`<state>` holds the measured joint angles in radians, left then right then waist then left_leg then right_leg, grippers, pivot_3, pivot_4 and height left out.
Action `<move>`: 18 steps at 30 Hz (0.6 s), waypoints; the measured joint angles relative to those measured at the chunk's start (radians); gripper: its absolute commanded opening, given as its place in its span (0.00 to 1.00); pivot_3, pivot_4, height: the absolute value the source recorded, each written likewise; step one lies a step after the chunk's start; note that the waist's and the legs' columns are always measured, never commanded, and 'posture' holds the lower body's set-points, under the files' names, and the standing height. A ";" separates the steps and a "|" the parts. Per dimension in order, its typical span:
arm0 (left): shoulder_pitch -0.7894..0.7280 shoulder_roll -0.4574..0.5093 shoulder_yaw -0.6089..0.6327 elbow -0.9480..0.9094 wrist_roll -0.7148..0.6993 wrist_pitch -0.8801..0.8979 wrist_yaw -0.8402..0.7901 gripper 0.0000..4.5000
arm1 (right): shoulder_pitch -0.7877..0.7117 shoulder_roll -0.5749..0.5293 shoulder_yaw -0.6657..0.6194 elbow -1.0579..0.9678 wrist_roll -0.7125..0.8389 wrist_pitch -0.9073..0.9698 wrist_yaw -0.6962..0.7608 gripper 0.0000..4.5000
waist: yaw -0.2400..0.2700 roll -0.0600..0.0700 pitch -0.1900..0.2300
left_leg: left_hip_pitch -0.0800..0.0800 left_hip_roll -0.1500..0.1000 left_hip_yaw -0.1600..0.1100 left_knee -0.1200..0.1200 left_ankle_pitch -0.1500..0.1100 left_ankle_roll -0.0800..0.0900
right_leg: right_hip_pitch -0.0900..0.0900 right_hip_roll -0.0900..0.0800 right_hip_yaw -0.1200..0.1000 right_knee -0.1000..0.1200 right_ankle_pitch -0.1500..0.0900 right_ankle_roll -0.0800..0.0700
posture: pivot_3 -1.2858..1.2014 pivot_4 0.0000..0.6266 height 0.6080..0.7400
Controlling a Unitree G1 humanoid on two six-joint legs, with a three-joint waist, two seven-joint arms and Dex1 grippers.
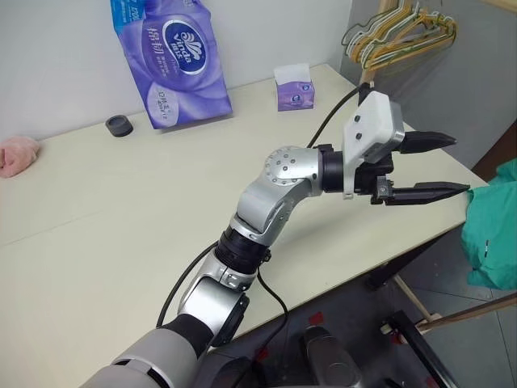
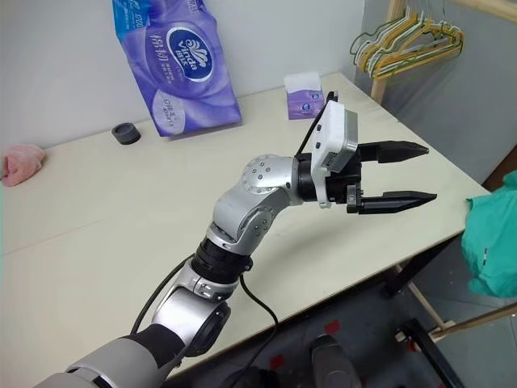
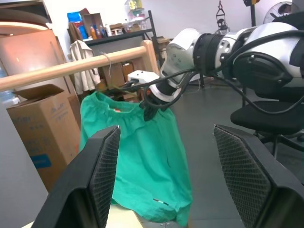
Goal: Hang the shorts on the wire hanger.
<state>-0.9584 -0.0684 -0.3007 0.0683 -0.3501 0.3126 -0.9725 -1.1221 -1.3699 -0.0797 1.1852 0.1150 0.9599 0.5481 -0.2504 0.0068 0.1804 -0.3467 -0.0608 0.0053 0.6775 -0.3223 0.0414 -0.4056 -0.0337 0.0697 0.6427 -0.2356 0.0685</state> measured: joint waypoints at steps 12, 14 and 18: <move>0.000 -0.019 -0.021 0.013 0.001 -0.033 -0.021 0.74 | -0.008 -0.006 -0.061 -0.034 -0.012 0.082 0.033 0.00 | -0.003 0.001 0.000 | 0.000 0.000 0.000 0.000 0.000 0.000 | 0.000 0.000 0.000 0.000 0.000 0.000 | 0.39 0.26 1.00; 0.000 -0.022 -0.027 0.017 0.001 -0.038 -0.022 0.74 | -0.008 -0.006 -0.086 -0.056 -0.009 0.100 0.015 0.12 | -0.003 0.001 0.000 | 0.000 0.000 0.000 0.000 0.000 -0.001 | 0.000 0.000 0.000 0.000 0.000 0.000 | 0.39 0.25 1.00; -0.008 -0.031 -0.029 0.026 0.004 -0.048 -0.021 0.74 | 0.001 -0.008 -0.136 -0.134 0.012 0.176 -0.002 0.38 | -0.004 0.001 0.000 | 0.000 0.000 0.001 0.000 0.000 -0.001 | -0.001 0.000 0.001 0.000 0.000 0.001 | 0.38 0.24 1.00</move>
<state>-0.9663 -0.0995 -0.3292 0.0940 -0.3466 0.2648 -0.9931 -1.1207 -1.3783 -0.2156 1.0517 0.1274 1.1356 0.5460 -0.2546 0.0074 0.1800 -0.3466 -0.0607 0.0058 0.6777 -0.3227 0.0408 -0.4062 -0.0336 0.0702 0.6431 -0.2357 0.0690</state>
